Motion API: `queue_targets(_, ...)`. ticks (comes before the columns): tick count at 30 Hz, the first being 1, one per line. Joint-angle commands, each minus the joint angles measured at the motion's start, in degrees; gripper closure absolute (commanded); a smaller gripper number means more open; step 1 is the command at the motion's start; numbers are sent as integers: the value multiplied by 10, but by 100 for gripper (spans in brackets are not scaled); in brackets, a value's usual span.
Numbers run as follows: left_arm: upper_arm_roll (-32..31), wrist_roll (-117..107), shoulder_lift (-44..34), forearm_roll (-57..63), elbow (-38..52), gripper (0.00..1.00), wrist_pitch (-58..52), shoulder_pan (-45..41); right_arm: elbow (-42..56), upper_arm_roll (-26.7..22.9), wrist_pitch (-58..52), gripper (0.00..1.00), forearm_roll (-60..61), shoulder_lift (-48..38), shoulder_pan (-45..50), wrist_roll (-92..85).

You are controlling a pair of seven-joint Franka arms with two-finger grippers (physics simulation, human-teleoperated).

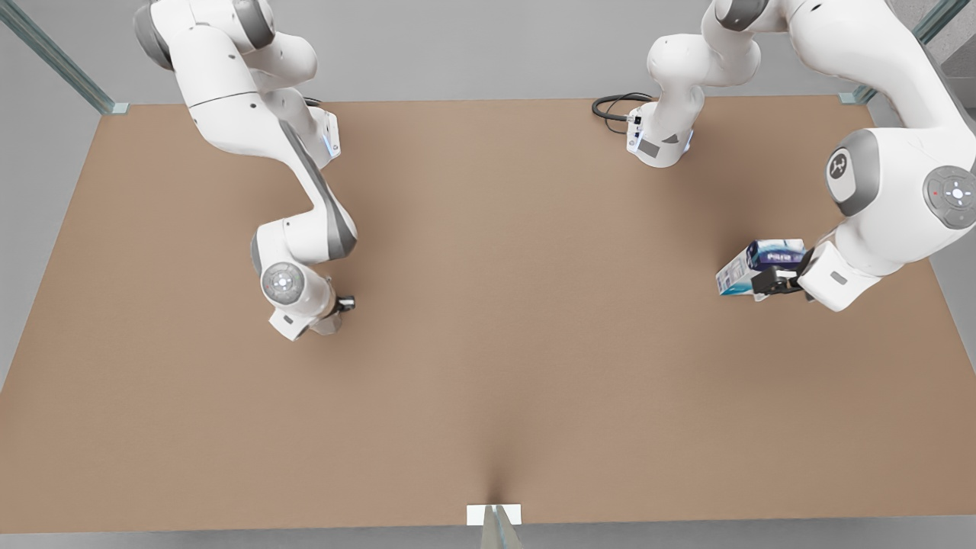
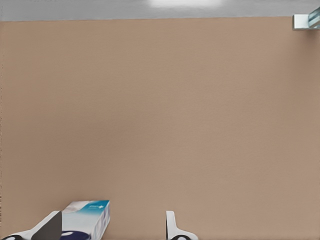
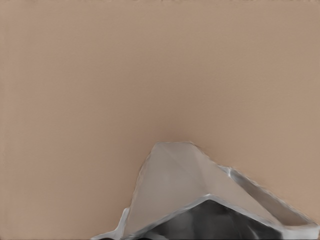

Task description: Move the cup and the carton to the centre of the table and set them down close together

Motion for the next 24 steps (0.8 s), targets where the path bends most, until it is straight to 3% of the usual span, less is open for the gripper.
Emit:
queue_targets(1, 0, -4, 0, 0, 0, 0, 0, 0, 6, 0, -1, 79, 0, 4, -1, 3)
queue_targets(10, 1, -20, 3, -2, 0, 0, 3, 1, 315, -4, -121, 79, 66, 166, 86, 66)
queue_targets(15, 3, -20, 4, -3, 0, 0, 7, 2, 478, -2, -122, 79, 76, 265, 152, 157)
queue_targets(21, 3, -31, 7, -5, -1, 0, 7, 2, 536, -3, -6, 79, 76, 342, 229, 223)
queue_targets(24, 3, -34, 11, -5, 0, 0, 11, 3, 558, -5, -5, 79, 76, 359, 238, 226)
